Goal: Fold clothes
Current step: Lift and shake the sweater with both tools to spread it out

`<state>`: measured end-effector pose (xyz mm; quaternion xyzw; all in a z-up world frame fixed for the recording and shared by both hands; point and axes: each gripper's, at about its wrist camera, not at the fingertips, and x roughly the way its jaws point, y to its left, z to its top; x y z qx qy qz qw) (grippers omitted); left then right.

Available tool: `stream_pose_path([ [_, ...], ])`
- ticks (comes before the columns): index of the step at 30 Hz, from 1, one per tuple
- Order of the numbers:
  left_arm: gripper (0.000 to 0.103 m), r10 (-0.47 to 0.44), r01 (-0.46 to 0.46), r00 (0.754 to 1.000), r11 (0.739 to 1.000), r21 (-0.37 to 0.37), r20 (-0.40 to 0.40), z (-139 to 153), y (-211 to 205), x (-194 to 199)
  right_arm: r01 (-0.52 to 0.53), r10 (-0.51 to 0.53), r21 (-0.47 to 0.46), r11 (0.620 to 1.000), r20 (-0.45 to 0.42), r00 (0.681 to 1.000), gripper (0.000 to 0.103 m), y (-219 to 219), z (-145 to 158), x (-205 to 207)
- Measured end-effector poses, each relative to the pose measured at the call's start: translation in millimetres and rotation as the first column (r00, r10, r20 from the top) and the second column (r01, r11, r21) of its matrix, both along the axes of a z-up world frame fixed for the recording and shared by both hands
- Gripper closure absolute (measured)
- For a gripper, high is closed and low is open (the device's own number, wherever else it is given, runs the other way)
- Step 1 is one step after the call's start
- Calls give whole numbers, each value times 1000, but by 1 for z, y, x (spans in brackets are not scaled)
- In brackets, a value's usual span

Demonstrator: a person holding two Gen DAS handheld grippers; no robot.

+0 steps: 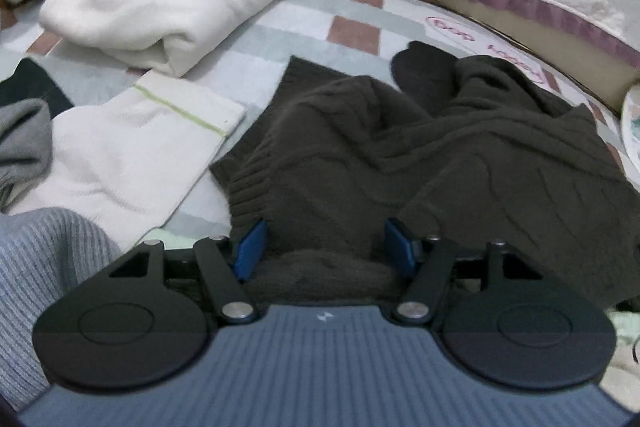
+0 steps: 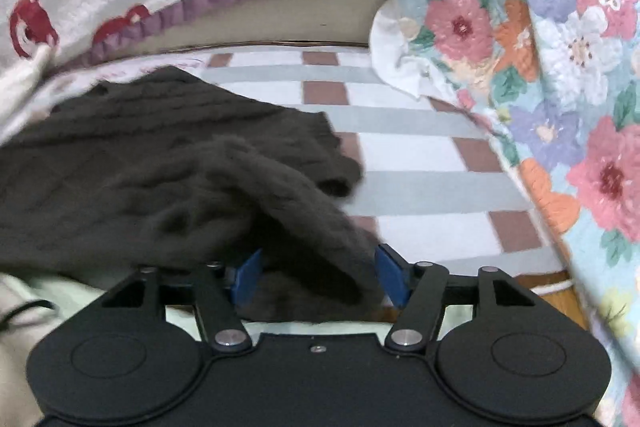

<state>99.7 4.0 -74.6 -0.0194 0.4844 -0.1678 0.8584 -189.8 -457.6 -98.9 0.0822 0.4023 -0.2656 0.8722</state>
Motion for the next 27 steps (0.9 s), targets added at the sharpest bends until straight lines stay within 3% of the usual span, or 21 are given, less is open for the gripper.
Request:
stream_pose_path([
  [1, 62, -8, 8, 1000, 1000, 4, 4, 0, -1, -1, 13, -14, -21, 1000, -20, 1000, 35, -2, -6, 3],
  [2, 89, -8, 8, 1000, 1000, 10, 16, 2, -2, -2, 47, -47, -20, 999, -44, 998, 35, -8, -12, 7],
  [3, 90, -3, 3, 999, 1000, 23, 33, 5, -3, -2, 78, -78, 7, 997, -59, 995, 35, -15, -17, 9],
  [4, 90, -2, 0, 999, 999, 34, 52, 10, -4, -2, 109, -106, 35, 993, -73, 992, 42, -22, -22, 10],
  [5, 90, -14, 11, 997, 999, 33, 77, 19, -7, -3, 92, -88, 94, 991, -50, 995, 55, -26, -22, 10],
  [6, 90, -26, 22, 994, 999, 32, 102, 29, -10, -3, 74, -71, 154, 985, -26, 997, 89, -30, -21, 9],
  [8, 89, -70, 70, 985, 998, 7, 157, 56, -22, -7, 28, -36, 303, 953, 20, 999, 90, -35, -13, 8],
  [11, 81, -187, 205, 947, 978, -47, 261, 98, -56, -20, -84, -9, 598, 797, 151, 989, 90, -37, 6, 7],
  [13, 81, -249, 295, 916, 949, -108, 316, 115, -87, -34, -199, -11, 736, 646, 270, 963, 90, -32, 19, 10],
  [16, 81, -366, 439, 883, 867, -236, 295, 113, -142, -54, -324, -43, 815, 481, 391, 920, 90, -22, 33, 23],
  [19, 80, -478, 550, 835, 752, -365, 272, 108, -189, -77, -428, -125, 837, 341, 492, 862, 90, -16, 40, 32],
  [21, 73, -548, 618, 785, 674, -405, 288, 108, -209, -95, -467, -156, 829, 308, 528, 835, 90, -11, 48, 35],
  [23, 56, -606, 689, 723, 605, -398, 331, 114, -223, -115, -492, -146, 803, 336, 560, 816, 90, -6, 61, 34],
  [25, 52, -661, 767, 642, 552, -329, 389, 118, -236, -136, -512, -139, 779, 361, 588, 797, 90, -2, 71, 32],
  [27, 48, -718, 837, 544, 501, -221, 434, 121, -250, -155, -521, -134, 761, 385, 605, 785, 90, -3, 81, 28],
])
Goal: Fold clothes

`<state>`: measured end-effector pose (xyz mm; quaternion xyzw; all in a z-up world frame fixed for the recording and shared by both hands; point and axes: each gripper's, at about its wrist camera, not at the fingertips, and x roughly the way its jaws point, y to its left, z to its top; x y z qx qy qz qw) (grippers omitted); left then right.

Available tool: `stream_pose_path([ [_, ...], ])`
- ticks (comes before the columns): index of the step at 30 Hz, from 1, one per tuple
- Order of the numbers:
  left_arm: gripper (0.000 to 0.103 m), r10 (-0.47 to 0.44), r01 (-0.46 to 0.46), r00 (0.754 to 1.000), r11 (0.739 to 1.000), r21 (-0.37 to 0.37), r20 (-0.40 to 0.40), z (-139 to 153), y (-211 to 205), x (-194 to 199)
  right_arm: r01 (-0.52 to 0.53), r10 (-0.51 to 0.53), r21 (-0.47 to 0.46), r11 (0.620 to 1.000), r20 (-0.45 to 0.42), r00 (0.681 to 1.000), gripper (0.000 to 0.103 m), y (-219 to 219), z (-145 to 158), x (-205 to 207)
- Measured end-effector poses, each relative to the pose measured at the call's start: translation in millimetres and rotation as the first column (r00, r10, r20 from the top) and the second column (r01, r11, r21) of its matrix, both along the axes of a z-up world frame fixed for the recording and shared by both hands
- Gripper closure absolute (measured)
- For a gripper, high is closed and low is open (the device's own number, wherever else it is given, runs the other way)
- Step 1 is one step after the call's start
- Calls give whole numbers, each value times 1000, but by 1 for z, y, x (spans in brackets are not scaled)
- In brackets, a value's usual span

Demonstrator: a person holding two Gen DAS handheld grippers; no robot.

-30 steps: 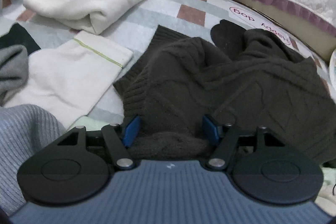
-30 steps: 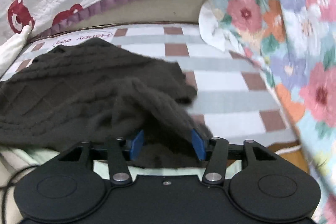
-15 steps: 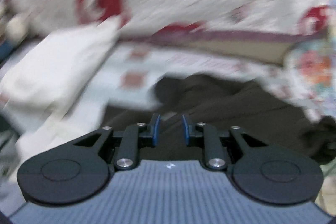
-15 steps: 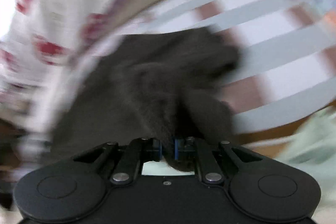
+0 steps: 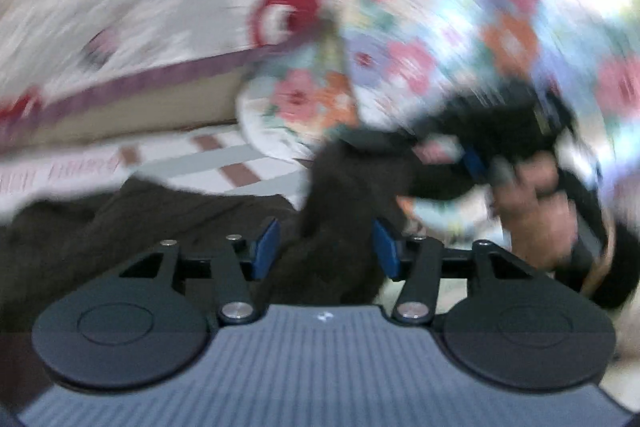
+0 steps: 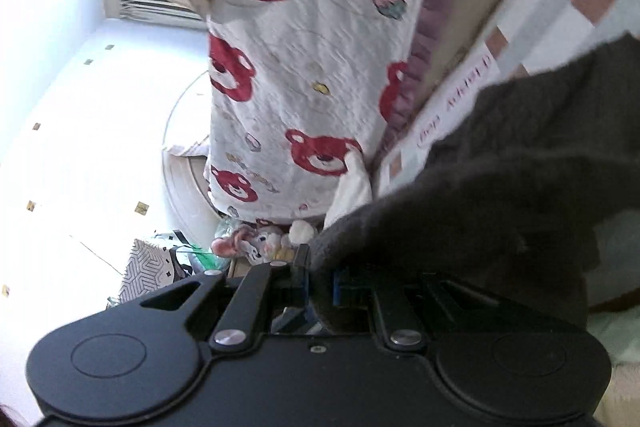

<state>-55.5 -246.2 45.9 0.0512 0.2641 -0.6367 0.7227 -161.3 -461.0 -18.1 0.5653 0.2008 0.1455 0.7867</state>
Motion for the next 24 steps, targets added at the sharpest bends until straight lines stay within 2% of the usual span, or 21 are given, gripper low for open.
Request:
stream_pose_path([
  [1, 42, -31, 30, 998, 999, 18, 48, 0, -7, -8, 12, -12, -25, 1000, -1, 1000, 90, -2, 5, -1],
  [2, 40, -37, 35, 997, 999, 39, 63, -4, -14, -9, 23, -23, -42, 999, -4, 1000, 90, -6, 9, -3],
  [4, 39, -50, 43, 994, 996, 82, 93, -12, -29, -12, 29, -29, -42, 999, 9, 1000, 90, -8, 16, -7],
  [7, 40, -45, 32, 995, 990, 136, 94, -24, -48, -5, 24, -26, 25, 999, 80, 996, 90, -12, 26, -13],
  [9, 74, -2, -17, 991, 989, 146, 132, -24, -52, -2, 21, -29, 61, 998, 133, 991, 90, -13, 33, -16],
  [10, 85, 54, -84, 979, 985, 148, 197, -18, -50, -3, 21, -30, 61, 998, 149, 988, 90, -12, 35, -21],
  [12, 85, 153, -203, 935, 971, 127, 321, -6, -37, -4, 21, -25, 35, 999, 140, 990, 90, -9, 32, -33],
  [14, 85, 220, -287, 870, 954, 90, 442, 5, -15, -8, 9, -12, 27, 1000, 99, 995, 88, -3, 20, -47],
  [16, 85, 265, -349, 790, 936, 50, 552, 16, 8, -15, -12, 12, 17, 1000, 1, 1000, 86, 6, 0, -58],
  [17, 84, 264, -362, 763, 931, 52, 590, 17, 19, -18, -27, 26, -9, 1000, -59, 998, 86, 11, -11, -64],
  [18, 83, 250, -372, 750, 925, 77, 612, 17, 30, -20, -44, 39, -35, 998, -120, 992, 85, 16, -21, -69],
  [19, 81, 233, -381, 752, 917, 117, 617, 16, 37, -18, -61, 49, -61, 996, -180, 982, 82, 21, -32, -74],
  [20, 80, 221, -390, 768, 906, 166, 601, 13, 44, -14, -72, 43, -116, 991, -240, 970, 78, 22, -37, -77],
  [21, 78, 219, -399, 799, 890, 220, 560, 8, 53, -7, -86, 32, -170, 982, -298, 954, 69, 22, -43, -80],
  [22, 77, 218, -397, 834, 875, 277, 507, 3, 61, 1, -103, 18, -222, 970, -355, 935, 66, 23, -48, -83],
  [23, 76, 217, -367, 887, 866, 338, 408, -2, 71, 12, -123, 1, -272, 954, -409, 913, 66, 24, -54, -86],
  [24, 76, 225, -336, 924, 863, 378, 309, -6, 80, 21, -145, -20, -320, 936, -460, 888, 66, 24, -59, -89],
])
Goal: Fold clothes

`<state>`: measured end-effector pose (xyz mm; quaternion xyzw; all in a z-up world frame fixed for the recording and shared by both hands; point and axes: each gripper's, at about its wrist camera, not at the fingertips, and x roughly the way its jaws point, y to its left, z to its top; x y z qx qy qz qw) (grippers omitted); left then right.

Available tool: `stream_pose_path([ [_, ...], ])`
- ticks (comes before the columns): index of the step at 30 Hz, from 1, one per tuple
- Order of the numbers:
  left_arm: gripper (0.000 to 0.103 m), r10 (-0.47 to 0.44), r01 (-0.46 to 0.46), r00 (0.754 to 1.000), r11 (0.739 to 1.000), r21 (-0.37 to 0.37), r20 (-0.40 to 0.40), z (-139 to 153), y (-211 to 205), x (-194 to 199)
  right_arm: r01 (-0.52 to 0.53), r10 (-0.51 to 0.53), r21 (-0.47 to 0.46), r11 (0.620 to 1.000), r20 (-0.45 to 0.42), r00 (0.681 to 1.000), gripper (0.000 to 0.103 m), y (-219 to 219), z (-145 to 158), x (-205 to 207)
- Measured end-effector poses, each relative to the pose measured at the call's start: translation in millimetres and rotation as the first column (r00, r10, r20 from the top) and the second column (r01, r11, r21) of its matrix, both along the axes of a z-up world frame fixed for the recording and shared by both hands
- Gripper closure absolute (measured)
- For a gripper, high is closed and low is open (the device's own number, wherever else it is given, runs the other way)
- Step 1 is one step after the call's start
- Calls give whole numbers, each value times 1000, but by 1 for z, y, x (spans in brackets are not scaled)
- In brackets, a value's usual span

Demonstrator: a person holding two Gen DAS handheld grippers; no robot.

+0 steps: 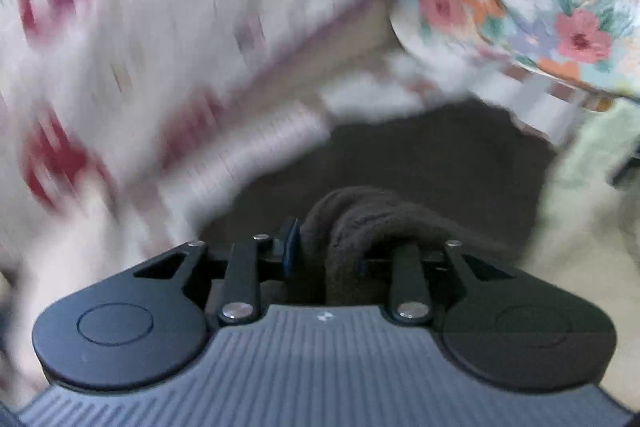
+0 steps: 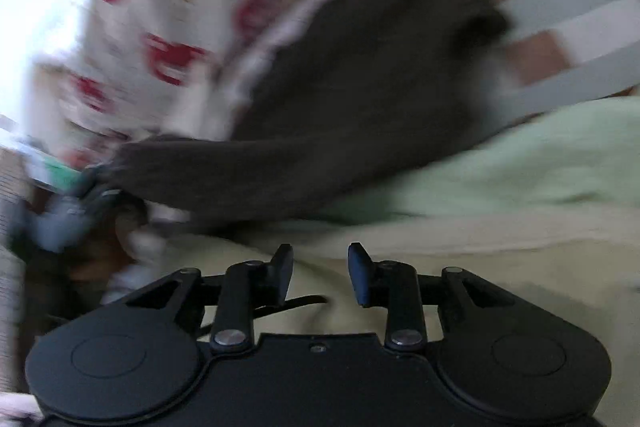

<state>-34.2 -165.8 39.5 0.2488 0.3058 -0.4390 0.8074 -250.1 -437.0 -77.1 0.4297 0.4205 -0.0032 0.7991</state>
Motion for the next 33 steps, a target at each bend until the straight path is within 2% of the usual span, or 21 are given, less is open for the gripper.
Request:
stream_pose_path([
  [2, 74, 29, -32, 986, 999, -14, -167, -8, 17, 19, 47, -47, -53, 998, -11, 999, 66, -12, 6, -3],
  [3, 71, 42, -48, 971, 999, -22, -237, -11, 25, 28, 63, -63, -81, 995, 0, 998, 66, -17, 12, -1],
  [4, 62, 53, -65, 951, 997, -28, -306, -14, 32, 37, 75, -73, -131, 989, 18, 997, 66, -22, 20, 3],
  [5, 58, 65, -85, 928, 996, -38, -366, -16, 40, 46, 80, -76, -180, 980, 30, 997, 65, -23, 27, 10],
  [6, 55, 80, -114, 916, 991, -63, -393, -13, 49, 53, 86, -78, -229, 970, 42, 996, 65, -24, 34, 17],
  [8, 42, 104, -166, 906, 979, -117, -411, 0, 66, 67, 77, -60, -328, 942, 62, 996, 64, -24, 46, 42],
  [9, 38, 117, -194, 918, 966, -173, -379, 9, 73, 70, 62, -40, -366, 929, 67, 997, 61, -22, 50, 58],
  [10, 25, 133, -220, 926, 951, -219, -354, 16, 80, 75, 47, -20, -403, 914, 72, 997, 56, -19, 55, 73],
  [11, 17, 153, -247, 920, 941, -230, -362, 14, 83, 87, 30, 4, -427, 904, 78, 997, 55, -15, 58, 88],
  [15, 16, 241, -357, 888, 898, -258, -392, 0, 93, 136, -96, 163, -507, 857, 88, 983, 50, -1, 67, 157],
  [18, 16, 381, -470, 829, 872, -140, -408, -44, 69, 192, -181, 267, -580, 794, 65, 962, 49, 7, 69, 223],
  [20, 17, 437, -538, 765, 838, -96, -474, -78, 57, 226, -216, 280, -593, 776, 17, 960, 45, 0, 60, 268],
  [22, 17, 458, -589, 702, 804, -83, -545, -109, 54, 253, -251, 292, -603, 757, -31, 956, 45, -7, 50, 312],
  [24, 17, 467, -613, 670, 786, -77, -577, -126, 53, 264, -238, 253, -561, 793, -53, 966, 45, -21, 37, 350],
  [26, 17, 467, -616, 676, 783, -88, -570, -136, 47, 268, -247, 250, -530, 811, -69, 966, 45, -27, 26, 383],
  [28, 17, 467, -610, 689, 787, -95, -553, -144, 48, 268, -310, 304, -525, 792, -100, 947, 45, -18, 17, 410],
  [30, 17, 458, -596, 696, 798, -88, -553, -153, 50, 276, -381, 372, -528, 759, -130, 919, 45, -1, 12, 437],
  [32, 17, 464, -594, 690, 802, -68, -555, -159, 53, 288, -465, 447, -539, 702, -175, 877, 45, 21, 6, 463],
  [33, 17, 471, -594, 689, 803, -57, -551, -161, 54, 293, -498, 472, -562, 661, -205, 857, 45, 31, 0, 474],
])
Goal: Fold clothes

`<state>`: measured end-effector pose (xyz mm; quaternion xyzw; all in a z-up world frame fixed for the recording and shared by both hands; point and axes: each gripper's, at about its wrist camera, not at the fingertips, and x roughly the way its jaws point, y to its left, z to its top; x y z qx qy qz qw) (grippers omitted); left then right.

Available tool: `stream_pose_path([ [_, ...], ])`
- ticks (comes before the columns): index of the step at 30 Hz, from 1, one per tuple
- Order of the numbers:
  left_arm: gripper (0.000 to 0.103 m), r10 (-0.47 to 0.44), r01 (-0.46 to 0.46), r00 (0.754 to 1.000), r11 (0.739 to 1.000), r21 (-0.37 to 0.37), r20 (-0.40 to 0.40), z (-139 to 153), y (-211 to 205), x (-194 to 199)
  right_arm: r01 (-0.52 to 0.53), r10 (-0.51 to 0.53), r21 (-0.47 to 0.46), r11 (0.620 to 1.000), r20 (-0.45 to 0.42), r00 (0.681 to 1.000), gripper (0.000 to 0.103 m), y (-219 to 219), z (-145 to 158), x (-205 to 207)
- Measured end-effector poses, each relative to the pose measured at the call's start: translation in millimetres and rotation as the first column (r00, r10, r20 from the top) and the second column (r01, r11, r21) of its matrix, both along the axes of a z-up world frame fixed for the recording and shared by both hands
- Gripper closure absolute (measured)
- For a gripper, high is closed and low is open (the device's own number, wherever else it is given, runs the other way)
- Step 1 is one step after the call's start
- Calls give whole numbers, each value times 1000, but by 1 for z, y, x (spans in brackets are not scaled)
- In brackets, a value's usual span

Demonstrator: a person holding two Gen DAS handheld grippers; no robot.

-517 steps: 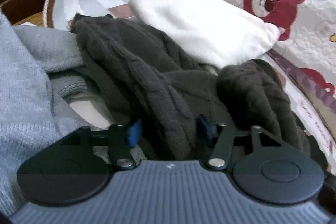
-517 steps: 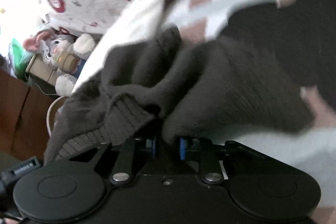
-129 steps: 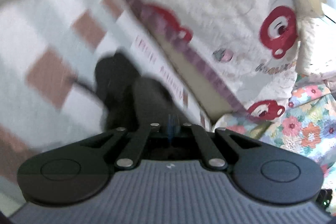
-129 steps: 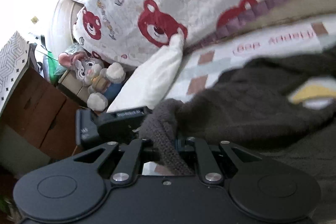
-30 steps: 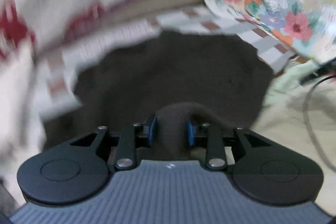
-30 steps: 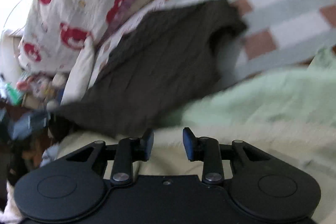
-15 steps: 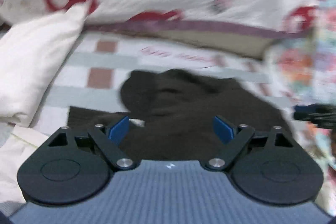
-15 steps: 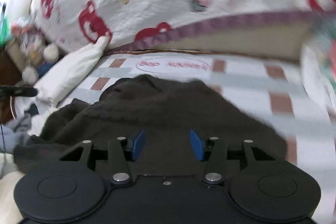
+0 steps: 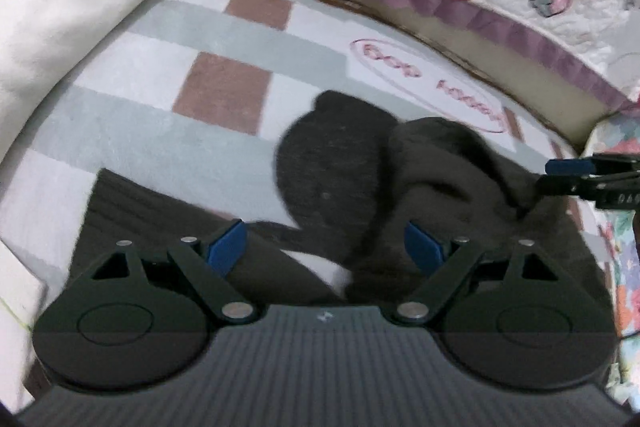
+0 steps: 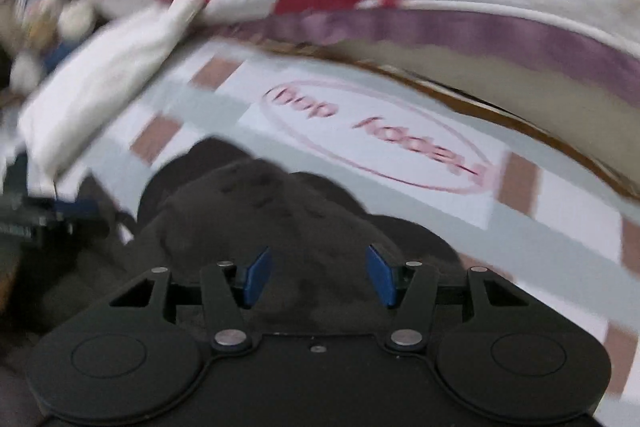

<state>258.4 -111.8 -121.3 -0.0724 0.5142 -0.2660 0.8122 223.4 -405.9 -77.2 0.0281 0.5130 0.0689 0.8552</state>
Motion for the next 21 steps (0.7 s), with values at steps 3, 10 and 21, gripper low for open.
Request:
stream_pose_path([
  [3, 17, 1, -1, 1000, 1000, -14, 17, -1, 5, 7, -60, 57, -93, 994, -29, 998, 45, 22, -18, 27],
  [10, 17, -55, 57, 998, 984, -170, 17, -4, 22, 5, -63, 58, -120, 991, -46, 997, 86, 30, -54, 61],
  [21, 17, -98, 118, 992, 932, -342, 74, 27, 17, -17, 190, -65, -166, 968, 564, 823, 93, 28, 85, -76],
])
